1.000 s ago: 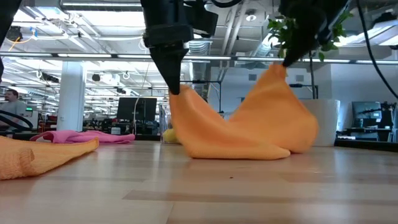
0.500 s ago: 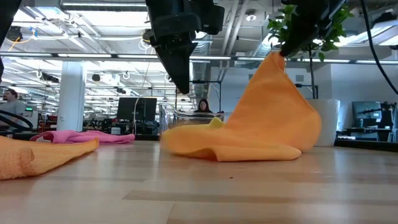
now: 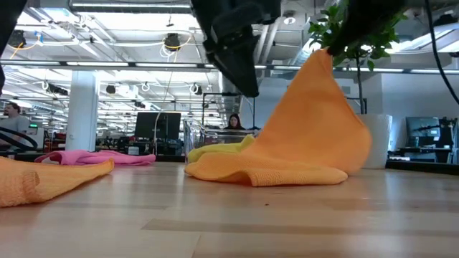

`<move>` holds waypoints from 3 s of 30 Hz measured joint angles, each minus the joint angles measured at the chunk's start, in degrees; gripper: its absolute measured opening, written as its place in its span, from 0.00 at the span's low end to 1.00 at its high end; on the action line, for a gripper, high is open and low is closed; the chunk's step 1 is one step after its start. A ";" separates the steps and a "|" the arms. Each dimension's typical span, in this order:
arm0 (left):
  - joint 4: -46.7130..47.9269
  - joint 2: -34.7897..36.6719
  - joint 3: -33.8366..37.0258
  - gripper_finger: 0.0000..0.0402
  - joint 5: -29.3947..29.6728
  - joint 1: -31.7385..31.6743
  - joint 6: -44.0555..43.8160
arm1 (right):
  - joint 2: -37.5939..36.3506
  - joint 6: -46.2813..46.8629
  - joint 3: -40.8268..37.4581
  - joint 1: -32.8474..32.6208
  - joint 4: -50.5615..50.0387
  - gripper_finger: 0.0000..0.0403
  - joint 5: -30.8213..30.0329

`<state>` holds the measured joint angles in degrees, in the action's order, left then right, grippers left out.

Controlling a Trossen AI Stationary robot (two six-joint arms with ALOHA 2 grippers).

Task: Fold microfiber towels
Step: Fold the right orange towel

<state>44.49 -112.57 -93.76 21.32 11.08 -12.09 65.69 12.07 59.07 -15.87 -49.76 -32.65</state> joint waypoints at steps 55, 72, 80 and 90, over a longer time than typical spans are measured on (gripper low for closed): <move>10.34 -7.41 0.30 0.22 -39.19 -25.41 24.84 | -1.60 -28.56 0.02 -24.80 -9.77 0.02 -0.25; 0.46 -7.53 12.16 0.22 -50.02 -24.87 17.13 | -1.60 -28.94 0.02 -24.80 -8.07 0.02 -0.21; -1.14 -6.13 12.68 0.22 -36.86 -19.20 20.61 | -1.60 -29.00 0.02 -24.80 -8.07 0.02 -0.16; -5.61 0.76 18.26 0.22 -17.90 -8.42 21.38 | -1.60 -29.02 0.02 -24.80 -8.09 0.02 -0.08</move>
<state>38.88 -111.81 -75.49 3.41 2.66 9.29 64.10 -16.95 59.09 -40.66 -57.84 -32.73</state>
